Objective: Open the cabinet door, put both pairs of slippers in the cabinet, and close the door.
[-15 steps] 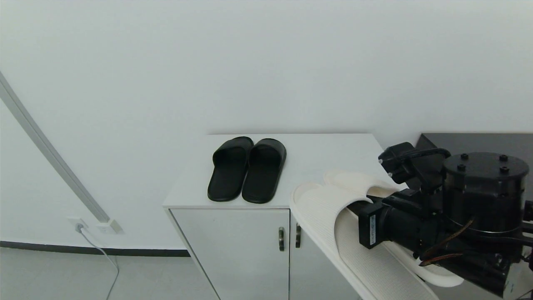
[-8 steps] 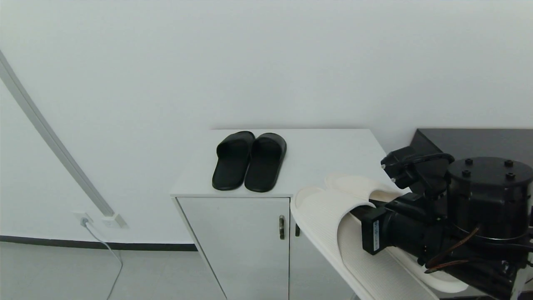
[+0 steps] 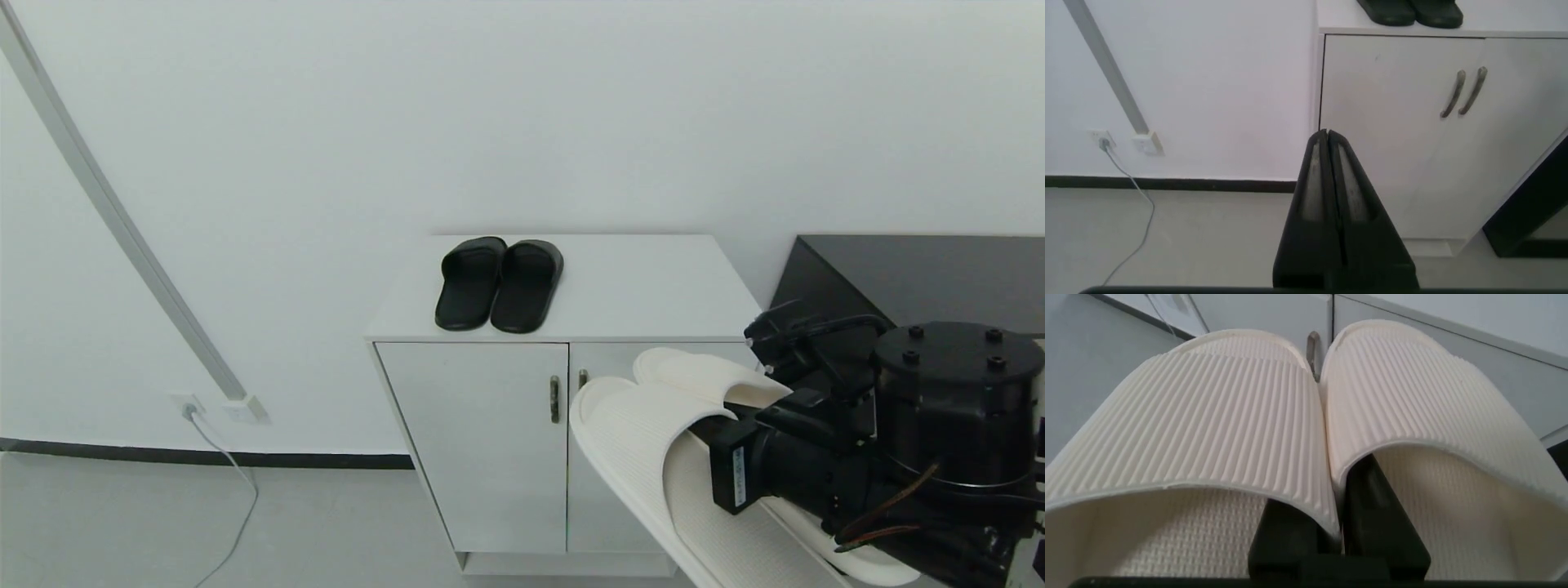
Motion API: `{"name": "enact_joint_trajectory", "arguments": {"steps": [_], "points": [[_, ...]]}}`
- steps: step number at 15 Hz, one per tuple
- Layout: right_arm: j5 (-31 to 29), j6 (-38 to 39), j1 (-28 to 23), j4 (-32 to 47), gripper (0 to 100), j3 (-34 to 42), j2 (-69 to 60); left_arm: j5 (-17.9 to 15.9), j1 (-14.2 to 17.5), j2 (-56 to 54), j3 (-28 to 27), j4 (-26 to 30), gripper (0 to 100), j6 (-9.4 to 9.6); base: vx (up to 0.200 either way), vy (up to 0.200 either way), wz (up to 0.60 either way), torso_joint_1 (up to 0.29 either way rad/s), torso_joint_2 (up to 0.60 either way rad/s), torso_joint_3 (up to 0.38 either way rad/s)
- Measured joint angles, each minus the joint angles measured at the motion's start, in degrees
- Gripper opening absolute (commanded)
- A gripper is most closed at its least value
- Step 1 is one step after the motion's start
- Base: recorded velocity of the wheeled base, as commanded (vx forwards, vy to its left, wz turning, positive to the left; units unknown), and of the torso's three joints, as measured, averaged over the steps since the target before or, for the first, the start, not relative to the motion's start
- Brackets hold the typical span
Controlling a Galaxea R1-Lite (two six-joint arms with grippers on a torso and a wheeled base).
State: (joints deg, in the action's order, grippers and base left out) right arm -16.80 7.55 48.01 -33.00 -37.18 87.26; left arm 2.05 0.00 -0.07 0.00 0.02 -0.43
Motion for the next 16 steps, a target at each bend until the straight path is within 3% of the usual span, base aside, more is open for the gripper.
{"name": "enact_joint_trajectory", "arguments": {"steps": [13, 14, 16], "points": [[0.2, 0.0, 0.0, 0.0, 0, 0.9, 0.1, 0.0, 0.0, 0.0, 0.0, 0.0, 0, 0.27, 0.0, 0.0, 0.0, 0.0, 0.0, 0.0], [0.3, 0.0, 0.0, 0.0, 0, 0.9, 0.1, 0.0, 0.0, 0.0, 0.0, 0.0, 100, 0.22, 0.0, 0.0, 0.0, -0.1, 0.26, 0.129], [0.5, -0.1, 0.0, 0.1, 0, 0.9, 0.0, 0.0, 0.0, 0.0, 0.0, 0.0, 100, 0.24, 0.0, 0.0, 0.0, -0.146, 0.36, 0.205]]}}
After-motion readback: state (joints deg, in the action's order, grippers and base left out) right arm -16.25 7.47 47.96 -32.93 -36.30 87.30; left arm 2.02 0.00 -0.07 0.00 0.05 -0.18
